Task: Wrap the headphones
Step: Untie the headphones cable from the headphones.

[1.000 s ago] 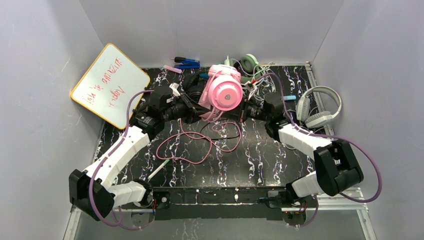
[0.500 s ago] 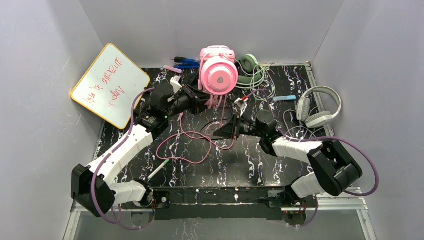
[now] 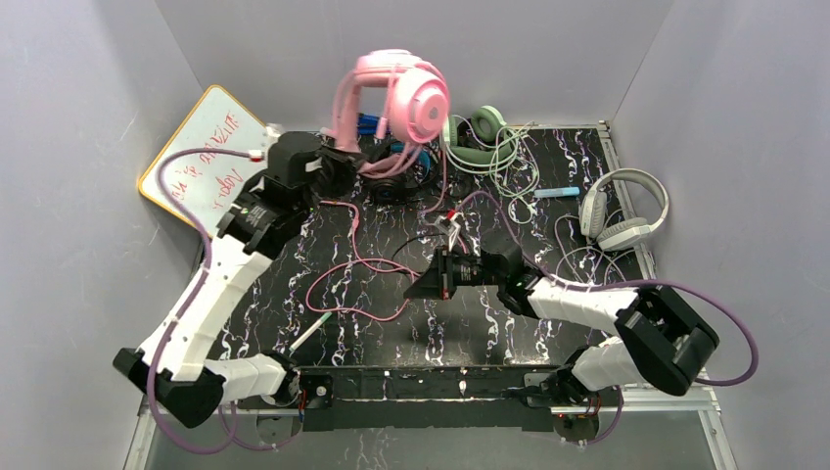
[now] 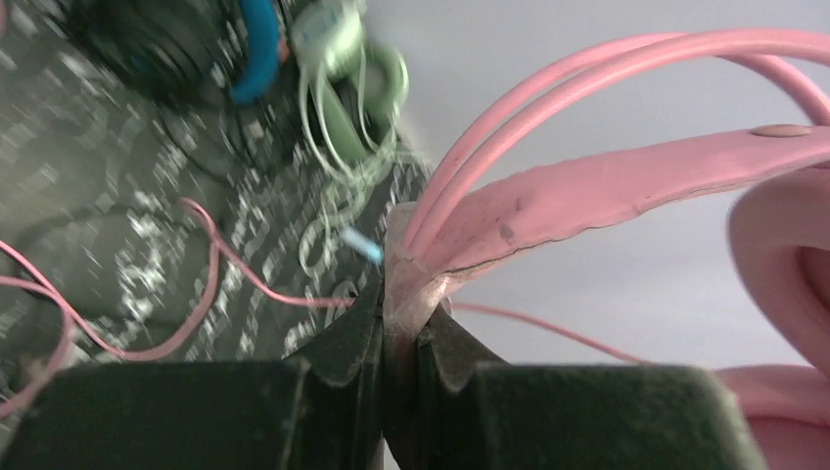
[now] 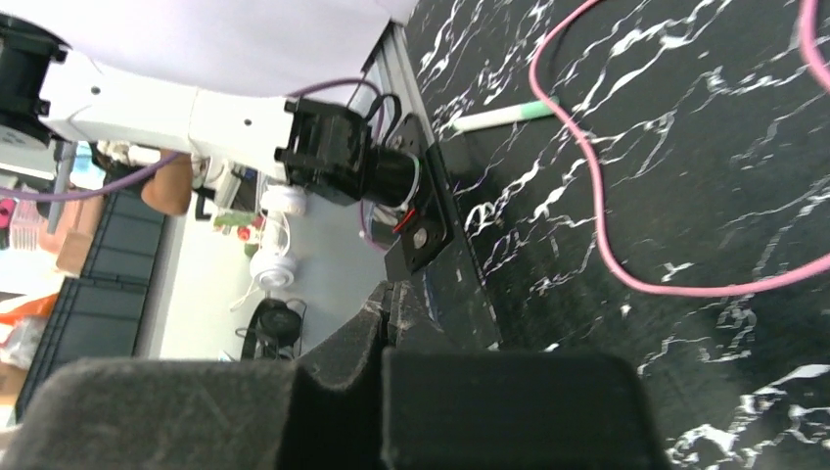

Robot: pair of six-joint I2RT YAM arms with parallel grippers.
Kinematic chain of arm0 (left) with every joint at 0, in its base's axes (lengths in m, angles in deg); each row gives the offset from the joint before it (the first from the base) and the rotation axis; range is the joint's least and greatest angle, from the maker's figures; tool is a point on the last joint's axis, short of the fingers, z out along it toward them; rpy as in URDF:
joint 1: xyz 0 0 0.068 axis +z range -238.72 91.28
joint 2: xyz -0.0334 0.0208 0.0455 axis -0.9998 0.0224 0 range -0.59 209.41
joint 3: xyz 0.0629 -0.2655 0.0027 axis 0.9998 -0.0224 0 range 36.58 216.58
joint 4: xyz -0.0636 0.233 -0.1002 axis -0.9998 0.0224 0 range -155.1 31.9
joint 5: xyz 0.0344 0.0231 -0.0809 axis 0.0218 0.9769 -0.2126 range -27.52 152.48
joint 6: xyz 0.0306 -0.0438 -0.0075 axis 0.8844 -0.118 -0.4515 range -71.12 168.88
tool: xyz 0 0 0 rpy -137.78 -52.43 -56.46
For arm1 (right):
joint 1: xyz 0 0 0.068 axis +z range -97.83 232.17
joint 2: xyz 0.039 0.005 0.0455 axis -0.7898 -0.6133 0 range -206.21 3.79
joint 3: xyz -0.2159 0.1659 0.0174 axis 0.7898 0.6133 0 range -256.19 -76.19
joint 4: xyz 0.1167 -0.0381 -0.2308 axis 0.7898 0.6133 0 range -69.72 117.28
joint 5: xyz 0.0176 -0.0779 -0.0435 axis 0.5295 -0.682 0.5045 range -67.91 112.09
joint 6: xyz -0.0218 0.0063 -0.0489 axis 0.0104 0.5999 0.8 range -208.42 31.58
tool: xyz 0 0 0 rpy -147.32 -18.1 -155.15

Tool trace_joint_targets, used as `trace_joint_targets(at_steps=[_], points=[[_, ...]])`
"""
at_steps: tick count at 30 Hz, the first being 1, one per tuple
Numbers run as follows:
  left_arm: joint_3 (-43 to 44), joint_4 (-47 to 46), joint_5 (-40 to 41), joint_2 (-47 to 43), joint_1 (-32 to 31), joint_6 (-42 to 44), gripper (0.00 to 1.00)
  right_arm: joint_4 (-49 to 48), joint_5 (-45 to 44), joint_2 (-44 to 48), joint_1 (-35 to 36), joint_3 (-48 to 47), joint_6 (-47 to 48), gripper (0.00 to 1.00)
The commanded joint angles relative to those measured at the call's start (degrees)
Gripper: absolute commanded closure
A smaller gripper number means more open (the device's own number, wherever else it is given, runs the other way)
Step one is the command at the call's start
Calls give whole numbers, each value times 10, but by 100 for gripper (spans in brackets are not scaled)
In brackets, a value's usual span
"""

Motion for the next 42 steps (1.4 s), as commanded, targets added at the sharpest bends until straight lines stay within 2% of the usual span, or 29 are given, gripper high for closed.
trace_joint_targets(at_steps=[1, 5, 9, 12, 17, 19, 24, 28, 38, 40, 42], points=[[43, 114, 247, -29, 0, 67, 100, 156, -31, 52, 44, -58, 57, 99], [36, 134, 286, -9, 0, 35, 100, 246, -52, 71, 67, -104, 80, 99], [48, 108, 252, 2, 0, 50, 100, 325, -100, 94, 75, -119, 115, 97], [48, 89, 245, -9, 0, 63, 100, 368, -161, 134, 74, -116, 172, 77], [65, 102, 227, -26, 0, 66, 100, 425, -315, 212, 70, -132, 279, 17], [76, 111, 217, -30, 0, 65, 100, 425, -337, 222, 54, -141, 305, 3], [80, 121, 183, -46, 0, 50, 100, 406, -301, 186, -25, -171, 331, 1], [73, 123, 137, -60, 0, 33, 100, 296, -264, 174, -65, -146, 326, 1], [120, 135, 57, -64, 0, 0, 100, 139, -189, 75, -71, -174, 382, 2], [123, 135, 47, -65, 0, -6, 100, 132, -198, 58, -71, -190, 380, 8], [126, 135, 34, -65, 0, -11, 100, 143, -191, 43, -71, -212, 374, 31]])
